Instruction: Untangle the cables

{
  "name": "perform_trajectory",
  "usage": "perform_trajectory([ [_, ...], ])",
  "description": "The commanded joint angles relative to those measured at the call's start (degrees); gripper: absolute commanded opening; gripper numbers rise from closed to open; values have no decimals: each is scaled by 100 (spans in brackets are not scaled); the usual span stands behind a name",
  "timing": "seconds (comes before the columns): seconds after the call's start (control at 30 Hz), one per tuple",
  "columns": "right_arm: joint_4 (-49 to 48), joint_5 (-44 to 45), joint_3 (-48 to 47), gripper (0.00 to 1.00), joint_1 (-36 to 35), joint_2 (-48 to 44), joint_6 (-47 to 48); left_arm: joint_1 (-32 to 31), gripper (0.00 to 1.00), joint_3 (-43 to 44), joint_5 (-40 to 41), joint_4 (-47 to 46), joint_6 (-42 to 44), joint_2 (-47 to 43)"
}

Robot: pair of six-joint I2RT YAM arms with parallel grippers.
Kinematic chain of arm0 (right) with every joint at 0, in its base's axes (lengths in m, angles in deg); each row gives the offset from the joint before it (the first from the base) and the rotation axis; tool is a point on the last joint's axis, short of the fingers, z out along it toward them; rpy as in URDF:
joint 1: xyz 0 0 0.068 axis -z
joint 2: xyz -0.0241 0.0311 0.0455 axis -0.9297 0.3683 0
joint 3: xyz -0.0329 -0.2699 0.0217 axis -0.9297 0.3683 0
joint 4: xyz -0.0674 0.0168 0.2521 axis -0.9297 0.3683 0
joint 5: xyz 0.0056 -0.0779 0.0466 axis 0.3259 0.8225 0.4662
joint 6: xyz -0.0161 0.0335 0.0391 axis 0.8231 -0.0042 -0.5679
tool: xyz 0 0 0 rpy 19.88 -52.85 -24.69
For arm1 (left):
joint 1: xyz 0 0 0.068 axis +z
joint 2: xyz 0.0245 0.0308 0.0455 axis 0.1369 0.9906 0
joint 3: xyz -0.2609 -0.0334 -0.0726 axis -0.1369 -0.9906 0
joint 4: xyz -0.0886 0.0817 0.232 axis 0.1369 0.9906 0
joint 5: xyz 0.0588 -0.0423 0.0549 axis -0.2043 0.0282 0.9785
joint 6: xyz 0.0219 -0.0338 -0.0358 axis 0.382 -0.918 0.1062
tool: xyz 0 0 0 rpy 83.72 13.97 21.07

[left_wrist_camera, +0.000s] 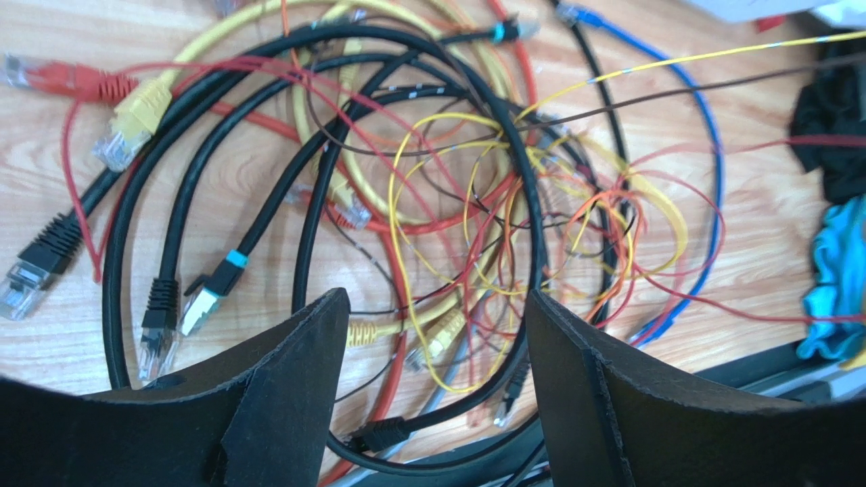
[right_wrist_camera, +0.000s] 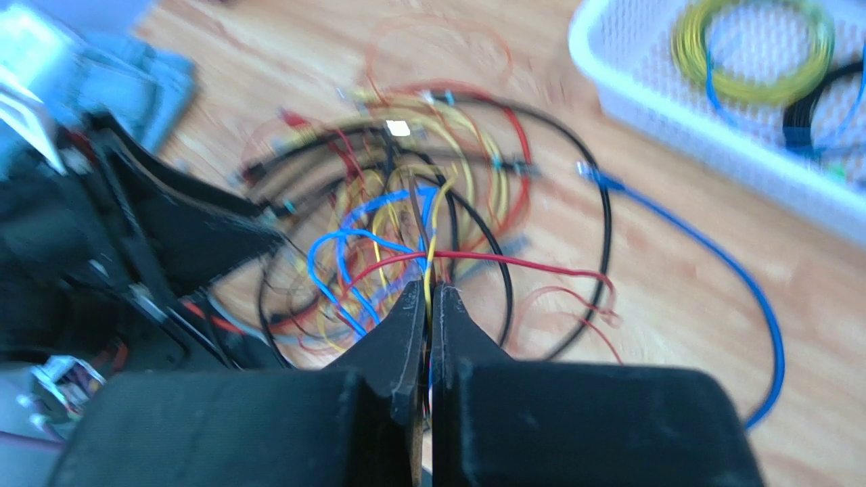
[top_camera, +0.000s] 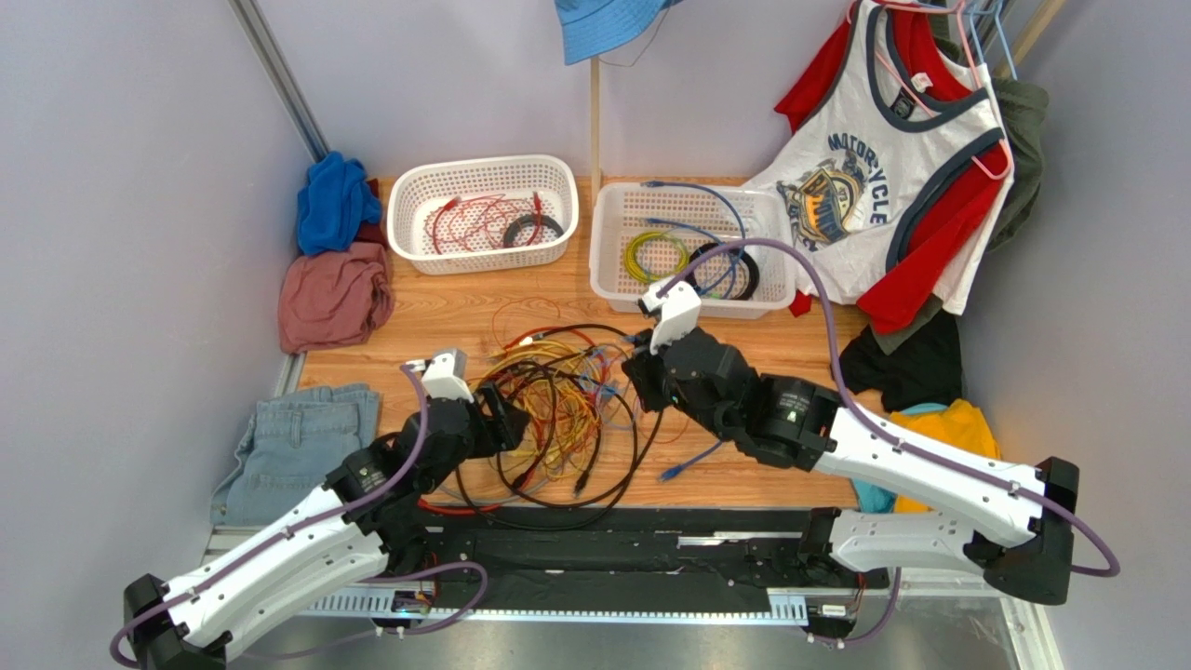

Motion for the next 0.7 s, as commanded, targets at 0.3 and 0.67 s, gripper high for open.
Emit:
perform_trajectory([
  [0.3, -48, -1038, -1270, 0, -44, 1546, 286, 8, 72, -139, -710, -811, 715, -2328],
  [0.67, -224, -1363, -1032, 0, -44, 1107, 49, 8, 70, -588, -1897, -2279, 917, -2147],
])
